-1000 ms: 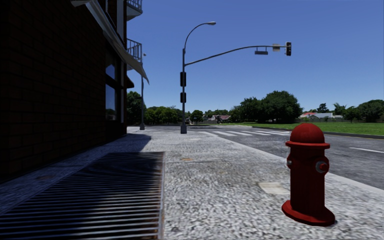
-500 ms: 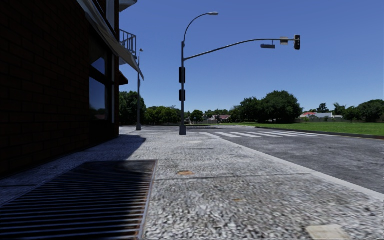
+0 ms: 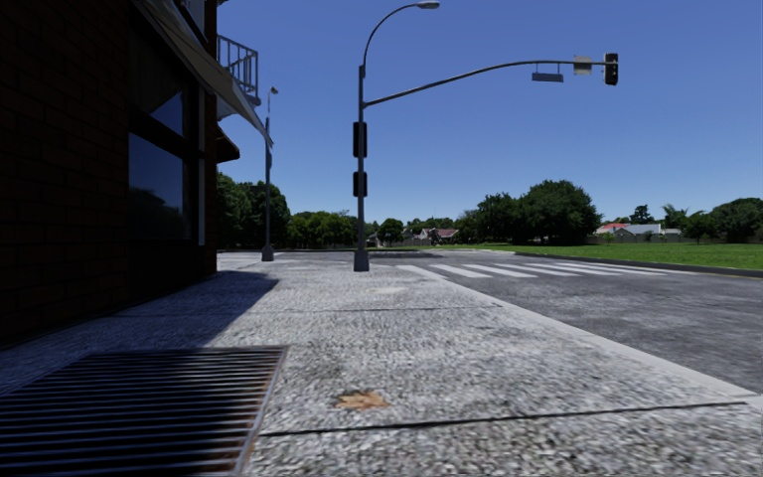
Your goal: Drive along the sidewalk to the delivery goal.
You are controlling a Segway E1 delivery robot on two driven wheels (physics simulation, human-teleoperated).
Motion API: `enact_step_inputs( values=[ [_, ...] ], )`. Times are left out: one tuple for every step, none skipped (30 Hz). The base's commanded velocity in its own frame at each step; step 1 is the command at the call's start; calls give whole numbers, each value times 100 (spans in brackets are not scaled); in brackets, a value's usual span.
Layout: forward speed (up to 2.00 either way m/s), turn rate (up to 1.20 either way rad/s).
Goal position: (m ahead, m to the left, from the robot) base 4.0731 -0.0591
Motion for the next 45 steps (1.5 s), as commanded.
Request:
enact_step_inputs(
  values=[
    [200,0],
    [200,0],
    [200,0],
    [200,0],
    [200,0],
    [200,0],
    [200,0],
    [200,0],
    [200,0],
    [200,0],
    [200,0],
    [200,0],
    [200,0],
    [200,0],
    [200,0],
    [200,0],
    [200,0],
    [200,0],
    [200,0],
    [200,0],
    [200,0],
    [200,0],
    [200,0],
    [200,0],
    [200,0],
    [200,0],
    [200,0],
    [200,0],
    [200,0],
    [200,0],
    [200,0],
    [200,0],
    [200,0],
    [200,0],
    [200,0],
    [200,0],
    [200,0],
    [200,0],
    [200,0],
    [200,0],
    [200,0],
    [200,0],
    [200,0],
    [200,0],
    [200,0]
  ],
)
